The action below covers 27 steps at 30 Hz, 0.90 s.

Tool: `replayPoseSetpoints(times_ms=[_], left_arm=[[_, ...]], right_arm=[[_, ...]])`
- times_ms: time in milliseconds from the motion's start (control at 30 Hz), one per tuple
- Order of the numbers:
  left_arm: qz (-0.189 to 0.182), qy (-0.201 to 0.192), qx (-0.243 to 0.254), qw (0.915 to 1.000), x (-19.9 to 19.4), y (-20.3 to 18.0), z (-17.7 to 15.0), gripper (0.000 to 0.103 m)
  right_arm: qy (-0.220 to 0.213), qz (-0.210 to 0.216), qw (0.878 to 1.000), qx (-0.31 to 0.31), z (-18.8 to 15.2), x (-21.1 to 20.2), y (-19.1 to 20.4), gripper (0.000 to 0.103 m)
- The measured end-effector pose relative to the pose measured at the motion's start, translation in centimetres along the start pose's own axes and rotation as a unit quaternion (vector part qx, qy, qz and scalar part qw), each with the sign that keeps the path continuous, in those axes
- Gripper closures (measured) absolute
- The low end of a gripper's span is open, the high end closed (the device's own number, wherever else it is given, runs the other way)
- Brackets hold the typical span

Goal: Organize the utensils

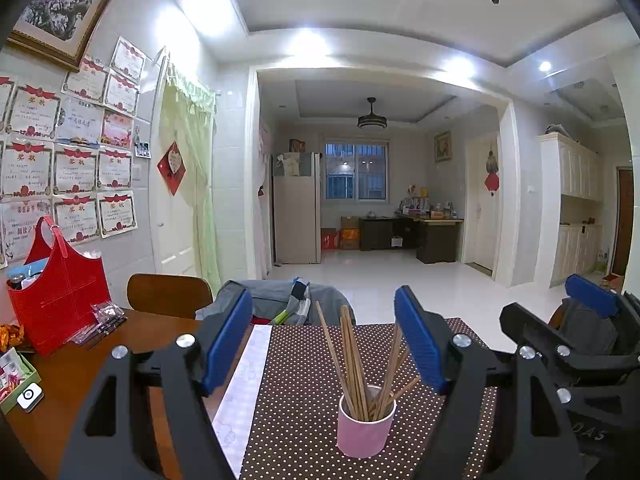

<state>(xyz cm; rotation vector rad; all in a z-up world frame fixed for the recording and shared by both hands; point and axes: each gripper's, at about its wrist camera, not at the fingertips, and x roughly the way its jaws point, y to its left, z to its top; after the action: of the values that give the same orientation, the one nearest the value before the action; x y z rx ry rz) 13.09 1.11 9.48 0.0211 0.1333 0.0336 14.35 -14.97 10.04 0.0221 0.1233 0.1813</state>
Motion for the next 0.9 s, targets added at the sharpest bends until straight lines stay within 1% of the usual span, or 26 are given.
replayPoseSetpoints(times_ms=[133,367,900], left_arm=[[0.001,-0.006,0.006,1.0000,-0.18,-0.22,-0.03,0.030],[0.002,-0.006,0.018,0.9998,-0.03,-0.64,-0.18,0.030],[0.003,-0.014,0.021,0.9997,-0.25,-0.64,-0.15,0.030]], right_arm=[[-0.006,-0.006,1.000,-0.001,-0.02,-0.32,0.04,0.008],[-0.008,-0.015,1.000,-0.001,-0.07,-0.52,-0.27,0.008],[-0.007,-0.012,1.000,-0.001,0.08,-0.64,-0.40,0.008]])
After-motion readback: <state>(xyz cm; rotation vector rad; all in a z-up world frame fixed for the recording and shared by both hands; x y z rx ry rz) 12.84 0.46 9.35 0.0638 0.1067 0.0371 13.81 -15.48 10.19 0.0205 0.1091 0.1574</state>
